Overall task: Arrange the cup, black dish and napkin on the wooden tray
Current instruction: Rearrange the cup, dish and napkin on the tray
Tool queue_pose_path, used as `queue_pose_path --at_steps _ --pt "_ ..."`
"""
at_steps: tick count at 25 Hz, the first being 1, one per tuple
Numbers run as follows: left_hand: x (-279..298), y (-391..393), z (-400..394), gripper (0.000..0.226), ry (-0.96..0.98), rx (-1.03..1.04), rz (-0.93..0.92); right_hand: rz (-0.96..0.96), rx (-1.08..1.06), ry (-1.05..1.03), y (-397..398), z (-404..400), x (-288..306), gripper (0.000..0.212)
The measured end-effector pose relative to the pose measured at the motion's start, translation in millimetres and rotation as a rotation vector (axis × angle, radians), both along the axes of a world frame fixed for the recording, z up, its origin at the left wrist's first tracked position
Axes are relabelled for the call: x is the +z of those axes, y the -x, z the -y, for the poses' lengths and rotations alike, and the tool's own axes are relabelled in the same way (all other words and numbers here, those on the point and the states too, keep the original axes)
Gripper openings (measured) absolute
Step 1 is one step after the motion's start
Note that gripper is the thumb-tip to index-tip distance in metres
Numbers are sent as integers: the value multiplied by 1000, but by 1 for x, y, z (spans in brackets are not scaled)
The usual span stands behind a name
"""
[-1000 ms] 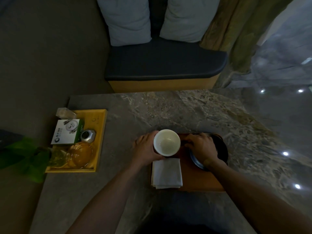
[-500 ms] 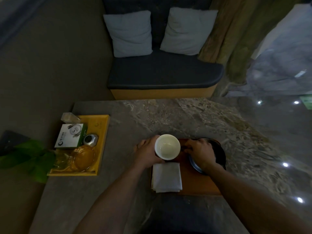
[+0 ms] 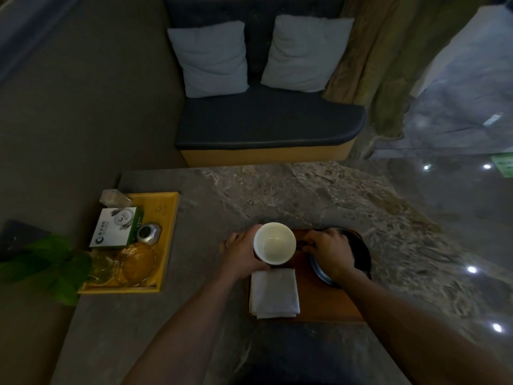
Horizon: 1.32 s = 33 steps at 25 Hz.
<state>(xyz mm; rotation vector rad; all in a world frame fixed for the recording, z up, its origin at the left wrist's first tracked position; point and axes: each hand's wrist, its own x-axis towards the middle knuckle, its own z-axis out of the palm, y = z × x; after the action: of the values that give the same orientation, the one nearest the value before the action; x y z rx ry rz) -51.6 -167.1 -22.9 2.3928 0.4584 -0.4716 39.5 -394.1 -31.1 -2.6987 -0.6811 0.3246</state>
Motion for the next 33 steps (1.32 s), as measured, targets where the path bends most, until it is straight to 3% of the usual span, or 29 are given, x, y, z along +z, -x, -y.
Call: queue_pose_path --at_steps 6,10,13,16,22,28,33 --pt "-2 1 4 108 44 38 19 -18 12 16 -1 1 1 15" --pt "-3 8 11 114 158 160 27 -92 12 28 6 6 4 42" --pt "-6 27 28 106 207 305 -15 -127 -34 153 20 26 3 63" --pt "-12 50 53 94 86 376 -126 -138 -41 216 40 59 -3 68" --pt "-15 89 112 72 8 504 41 -147 -29 297 52 105 -6 72" --pt "-13 72 146 56 -80 182 109 -128 43 289 34 146 0 68" --pt "-7 36 156 70 -153 -63 16 -184 76 310 4 168 4 83"
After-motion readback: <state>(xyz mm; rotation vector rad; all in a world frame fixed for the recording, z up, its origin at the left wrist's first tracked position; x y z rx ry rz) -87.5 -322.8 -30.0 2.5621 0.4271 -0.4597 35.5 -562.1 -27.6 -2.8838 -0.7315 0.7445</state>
